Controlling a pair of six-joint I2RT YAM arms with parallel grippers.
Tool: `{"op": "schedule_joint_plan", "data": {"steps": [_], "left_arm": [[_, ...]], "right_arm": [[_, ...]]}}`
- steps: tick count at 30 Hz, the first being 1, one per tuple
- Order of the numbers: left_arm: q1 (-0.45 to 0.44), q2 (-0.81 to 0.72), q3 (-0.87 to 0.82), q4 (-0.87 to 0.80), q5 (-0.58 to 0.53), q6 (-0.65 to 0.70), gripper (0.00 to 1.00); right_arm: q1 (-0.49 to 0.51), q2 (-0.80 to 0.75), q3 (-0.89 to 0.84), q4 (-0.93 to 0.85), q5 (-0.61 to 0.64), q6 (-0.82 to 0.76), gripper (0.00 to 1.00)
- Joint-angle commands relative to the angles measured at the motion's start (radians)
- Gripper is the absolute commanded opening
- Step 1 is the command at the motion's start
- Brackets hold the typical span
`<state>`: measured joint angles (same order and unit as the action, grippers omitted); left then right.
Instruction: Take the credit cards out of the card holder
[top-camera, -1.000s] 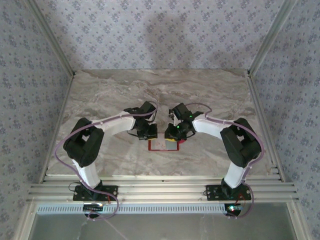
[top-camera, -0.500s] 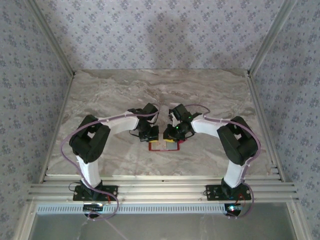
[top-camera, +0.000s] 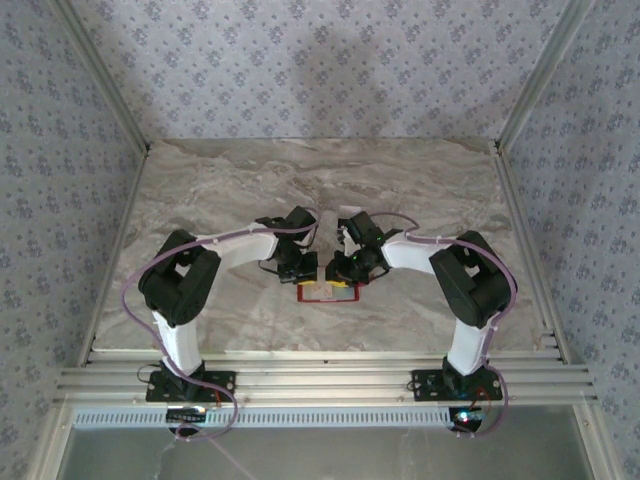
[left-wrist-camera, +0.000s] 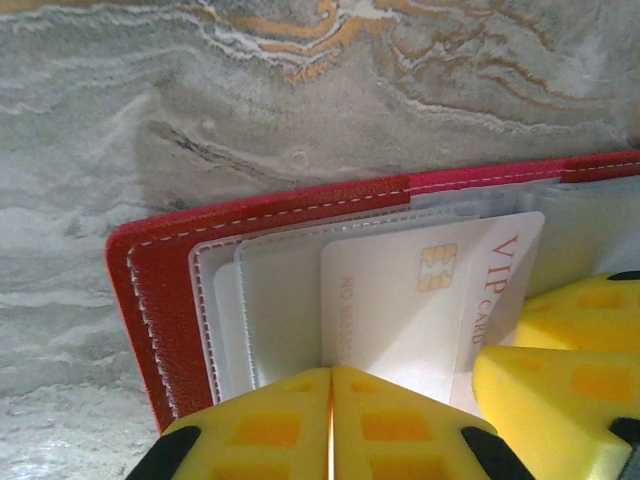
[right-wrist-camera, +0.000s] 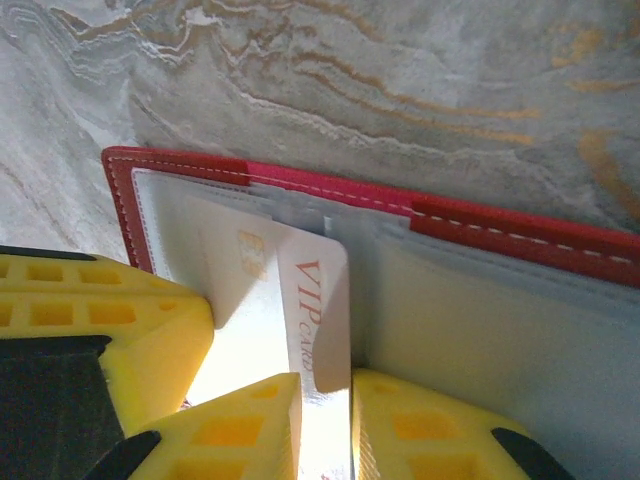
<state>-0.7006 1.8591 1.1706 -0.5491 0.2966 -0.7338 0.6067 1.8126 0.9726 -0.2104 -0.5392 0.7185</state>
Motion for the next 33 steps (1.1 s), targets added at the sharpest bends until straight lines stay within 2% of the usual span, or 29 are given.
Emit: {"op": "schedule_joint_plan", "data": {"steps": [1,7,14,33], "left_arm": [[-0.005,0.015,-0.012,-0.051,-0.006,0.017,0.09],[-0.005,0.012,-0.011,-0.055,-0.009,0.018,0.09],[-0.004,-0.005,-0.014,-0.067,-0.03,0.017,0.09],[-0.005,-0.059,-0.022,-0.08,-0.036,0.004,0.1]], "right_arm": [[-0.002,0.025,-0.024,0.071,-0.064,0.016,0.22],[-0.006,0.042,-0.035,0.106,-0.084,0.029,0.21],[-0.013,0.013,-0.05,0.097,-0.059,0.027,0.11],[-0.058,-0.132,0.009,-0.203,0.077,-0.15,0.09]]}}
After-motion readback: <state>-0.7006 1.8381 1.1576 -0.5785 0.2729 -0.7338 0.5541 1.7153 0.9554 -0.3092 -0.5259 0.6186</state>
